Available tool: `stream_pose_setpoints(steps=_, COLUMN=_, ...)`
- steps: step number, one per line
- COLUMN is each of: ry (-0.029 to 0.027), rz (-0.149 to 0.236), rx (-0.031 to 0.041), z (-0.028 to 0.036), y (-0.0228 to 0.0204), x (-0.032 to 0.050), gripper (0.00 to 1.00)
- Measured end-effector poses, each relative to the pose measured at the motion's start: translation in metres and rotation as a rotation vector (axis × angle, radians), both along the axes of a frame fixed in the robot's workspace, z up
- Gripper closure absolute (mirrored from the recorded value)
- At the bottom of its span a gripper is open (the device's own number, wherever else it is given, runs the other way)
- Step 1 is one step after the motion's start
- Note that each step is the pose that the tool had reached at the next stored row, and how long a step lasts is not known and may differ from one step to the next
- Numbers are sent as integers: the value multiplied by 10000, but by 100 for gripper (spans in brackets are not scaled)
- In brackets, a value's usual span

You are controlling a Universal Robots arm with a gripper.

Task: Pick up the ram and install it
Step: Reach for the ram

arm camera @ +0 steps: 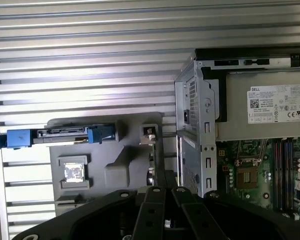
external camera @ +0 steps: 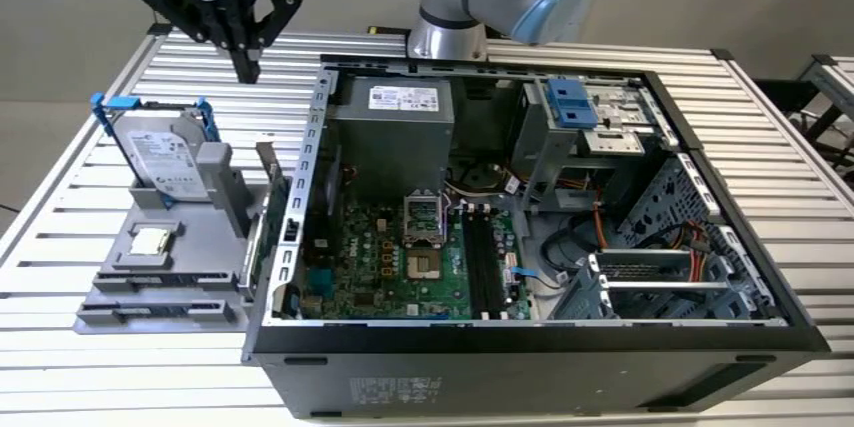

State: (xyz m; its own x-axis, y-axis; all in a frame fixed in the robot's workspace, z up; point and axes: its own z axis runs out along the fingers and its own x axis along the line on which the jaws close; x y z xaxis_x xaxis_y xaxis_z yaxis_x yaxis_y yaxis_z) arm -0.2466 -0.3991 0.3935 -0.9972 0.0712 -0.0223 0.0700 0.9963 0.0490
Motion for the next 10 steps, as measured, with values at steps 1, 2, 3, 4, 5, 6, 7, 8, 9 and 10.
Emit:
stream_pose_setpoints(steps=1, ry=0, rz=0, rx=0, z=0, y=0, x=-18, gripper=100)
stream_pose_setpoints(steps=2, ry=0, rz=0, rx=0, z=0, y=0, x=-37, gripper=100)
stream_pose_setpoints(steps=3, ry=0, rz=1, rx=0, z=0, y=0, x=-57, gripper=100)
stream_pose_setpoints(steps=4, ry=0, rz=1, rx=0, z=0, y=0, x=-73, gripper=100)
stream_pose_setpoints(steps=5, ry=0, rz=0, rx=0, z=0, y=0, x=-88, gripper=100)
stream_pose_setpoints(steps=6, ry=0, rz=1, rx=0, z=0, y=0, x=-104, gripper=100)
stream_pose_setpoints(steps=7, ry=0, rz=1, rx=0, z=0, y=0, x=-120, gripper=100)
stream_pose_setpoints(steps=8, ry=0, rz=0, rx=0, z=0, y=0, x=-138, gripper=100)
stream_pose_setpoints(steps=9, ry=0, rz=0, rx=0, z=0, y=0, x=-155, gripper=100)
stream_pose_setpoints(steps=10, ry=1, rz=0, rx=0, z=0, y=0, x=-172, gripper=100)
